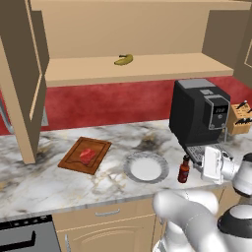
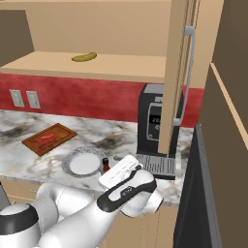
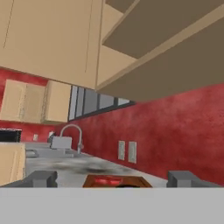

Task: Pick the steak from the plate and place it on the cutting board. Then pick the condiment bottle from the cabinet and place it next to the cutting board.

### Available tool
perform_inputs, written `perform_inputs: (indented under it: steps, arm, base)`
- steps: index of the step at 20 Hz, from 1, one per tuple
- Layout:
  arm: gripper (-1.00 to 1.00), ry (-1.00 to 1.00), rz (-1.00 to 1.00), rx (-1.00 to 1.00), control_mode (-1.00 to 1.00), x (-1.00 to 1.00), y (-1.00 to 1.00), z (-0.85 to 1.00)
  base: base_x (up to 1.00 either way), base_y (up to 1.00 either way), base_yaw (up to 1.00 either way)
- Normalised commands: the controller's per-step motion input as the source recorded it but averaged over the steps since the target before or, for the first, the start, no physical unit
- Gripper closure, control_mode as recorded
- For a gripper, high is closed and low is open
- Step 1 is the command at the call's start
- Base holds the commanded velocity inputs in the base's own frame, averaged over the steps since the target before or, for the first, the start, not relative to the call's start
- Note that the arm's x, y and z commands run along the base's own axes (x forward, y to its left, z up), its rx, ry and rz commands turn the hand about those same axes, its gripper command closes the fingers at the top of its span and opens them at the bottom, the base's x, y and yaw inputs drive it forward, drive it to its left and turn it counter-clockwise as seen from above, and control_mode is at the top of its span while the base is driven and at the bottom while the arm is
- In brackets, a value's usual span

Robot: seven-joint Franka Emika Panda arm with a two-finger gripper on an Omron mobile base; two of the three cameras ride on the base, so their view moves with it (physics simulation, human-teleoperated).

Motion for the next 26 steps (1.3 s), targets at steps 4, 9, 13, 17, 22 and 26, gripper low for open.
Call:
perform_inputs:
  steps: [4, 9, 13, 17, 22, 26]
  arm:
    - [-1.00, 0.00, 0.00, 0.00, -1.00, -0.41, 0.00, 0.41]
    - [-1.00, -0.03, -0.03, -0.06, -1.00, -0.40, 0.00, 0.32]
    - [-1.00, -0.05, -0.04, -0.12, -1.00, -0.37, 0.00, 0.40]
    - [-1.00, -0.14, -0.06, -0.18, -1.00, -0.42, 0.00, 0.31]
    - [-1.00, -0.19, -0.08, -0.28, -1.00, -0.44, 0.00, 0.36]
    - [-1.00, -0.24, -0.09, -0.29, -1.00, -0.41, 0.07, 0.22]
  base:
    - [0.00, 0.00, 0.00]
    - [0.00, 0.00, 0.00]
    - [0.00, 0.00, 0.00]
    - [0.00, 0.00, 0.00]
    - [0.00, 0.00, 0.00]
    - [0.00, 0.00, 0.00]
